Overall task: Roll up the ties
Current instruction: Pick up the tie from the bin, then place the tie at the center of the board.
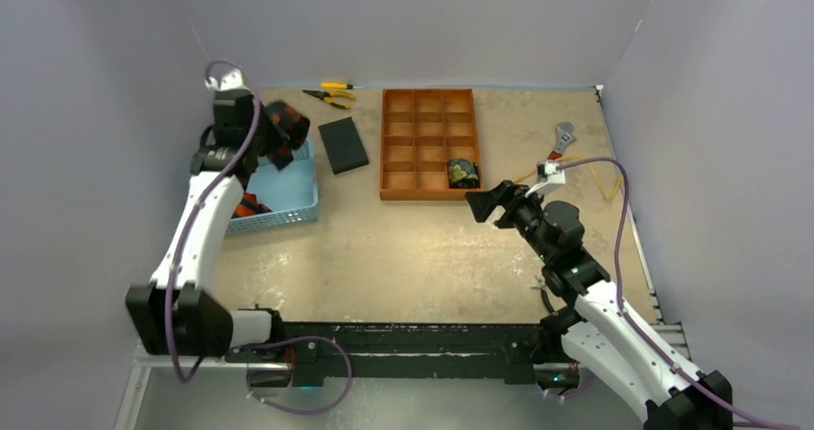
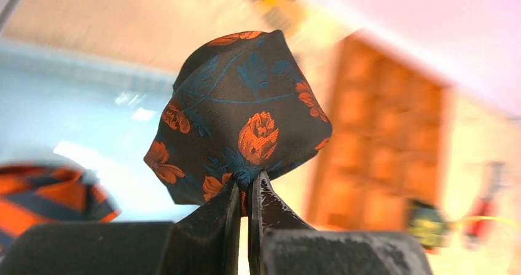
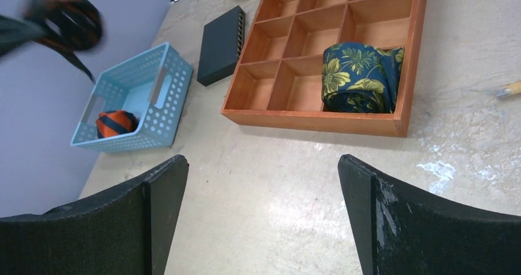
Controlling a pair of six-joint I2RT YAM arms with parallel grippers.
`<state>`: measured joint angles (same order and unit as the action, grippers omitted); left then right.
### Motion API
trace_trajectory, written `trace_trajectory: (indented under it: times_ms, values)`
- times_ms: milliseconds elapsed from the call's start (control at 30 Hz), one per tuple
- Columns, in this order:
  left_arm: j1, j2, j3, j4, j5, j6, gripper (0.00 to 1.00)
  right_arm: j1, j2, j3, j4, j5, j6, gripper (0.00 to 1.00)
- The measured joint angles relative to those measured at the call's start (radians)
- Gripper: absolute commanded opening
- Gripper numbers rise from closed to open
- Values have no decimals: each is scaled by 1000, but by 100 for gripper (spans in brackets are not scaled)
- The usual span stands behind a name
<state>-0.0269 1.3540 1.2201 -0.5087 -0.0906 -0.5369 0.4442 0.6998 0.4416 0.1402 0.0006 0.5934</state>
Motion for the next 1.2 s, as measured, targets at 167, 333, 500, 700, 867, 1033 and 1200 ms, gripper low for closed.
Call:
trace_trajectory:
  times_ms: [167, 333, 500, 700, 867, 1033, 1200]
  values:
    - [-78, -195, 136, 116, 107, -50, 0, 0, 0, 33, -23, 0, -3, 96]
    - [-232, -219, 232, 219, 292, -131, 0, 0, -24, 113, -73, -1, -19, 98]
    - [-399, -229, 89, 385, 508, -257, 82, 0, -117, 179, -97, -7, -34, 99]
    - [-438, -399, -154, 137, 365, -198, 98, 0, -267, 180, -135, 8, -38, 98]
    - [-438, -524, -190, -25, 68, -138, 93, 0, -251, 179, -156, 14, -47, 96]
    - [-436, -542, -239, -39, -14, -77, 87, 0, -151, 146, -164, -16, -51, 91]
    - [-512, -474, -388, 47, 63, -65, 86, 35, 62, 91, -185, -97, -60, 99]
